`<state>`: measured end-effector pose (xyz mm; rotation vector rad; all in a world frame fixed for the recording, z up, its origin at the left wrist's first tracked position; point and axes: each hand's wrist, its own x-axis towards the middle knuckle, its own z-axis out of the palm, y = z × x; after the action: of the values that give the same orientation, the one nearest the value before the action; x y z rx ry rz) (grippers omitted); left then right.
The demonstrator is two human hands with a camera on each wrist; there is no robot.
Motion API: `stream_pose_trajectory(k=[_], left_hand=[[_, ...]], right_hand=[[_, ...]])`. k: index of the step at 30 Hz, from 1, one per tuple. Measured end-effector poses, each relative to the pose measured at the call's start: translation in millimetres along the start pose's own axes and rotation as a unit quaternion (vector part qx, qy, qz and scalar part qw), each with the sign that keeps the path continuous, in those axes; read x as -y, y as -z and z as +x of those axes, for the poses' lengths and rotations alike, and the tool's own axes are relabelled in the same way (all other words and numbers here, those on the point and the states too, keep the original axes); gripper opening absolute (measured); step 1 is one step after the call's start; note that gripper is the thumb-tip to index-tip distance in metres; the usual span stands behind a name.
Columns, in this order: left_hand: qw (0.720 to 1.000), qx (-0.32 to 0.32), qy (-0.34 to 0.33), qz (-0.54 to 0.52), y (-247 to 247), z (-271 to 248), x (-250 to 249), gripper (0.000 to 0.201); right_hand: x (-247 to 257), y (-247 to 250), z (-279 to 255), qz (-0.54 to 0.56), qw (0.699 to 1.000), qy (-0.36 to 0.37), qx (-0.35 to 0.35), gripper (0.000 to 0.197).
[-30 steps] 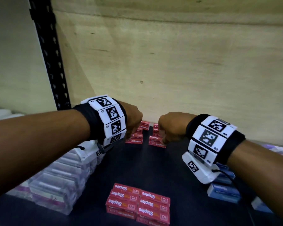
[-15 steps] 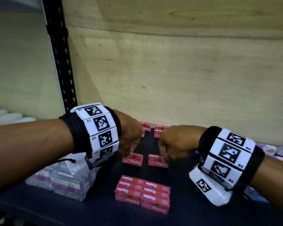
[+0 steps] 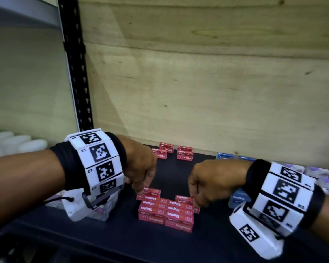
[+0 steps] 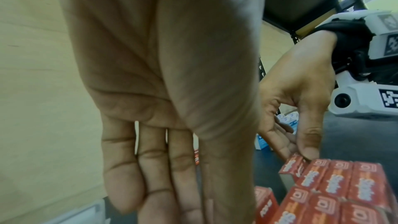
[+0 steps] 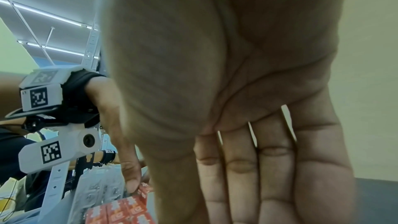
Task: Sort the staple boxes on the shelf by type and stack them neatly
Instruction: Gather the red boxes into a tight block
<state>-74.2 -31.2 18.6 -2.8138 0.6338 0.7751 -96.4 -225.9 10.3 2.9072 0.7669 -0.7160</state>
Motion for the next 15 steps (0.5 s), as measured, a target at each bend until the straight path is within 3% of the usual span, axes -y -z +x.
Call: stream_pose_trajectory(k=[15], left_hand=[[0.999,-0.012,-0.008,-0.04,-4.5,-3.9,-4.9,0.016]], right_hand=[[3.3,-6.3,-5.2,0.058,0.998,0.003,-0.007,0.015]])
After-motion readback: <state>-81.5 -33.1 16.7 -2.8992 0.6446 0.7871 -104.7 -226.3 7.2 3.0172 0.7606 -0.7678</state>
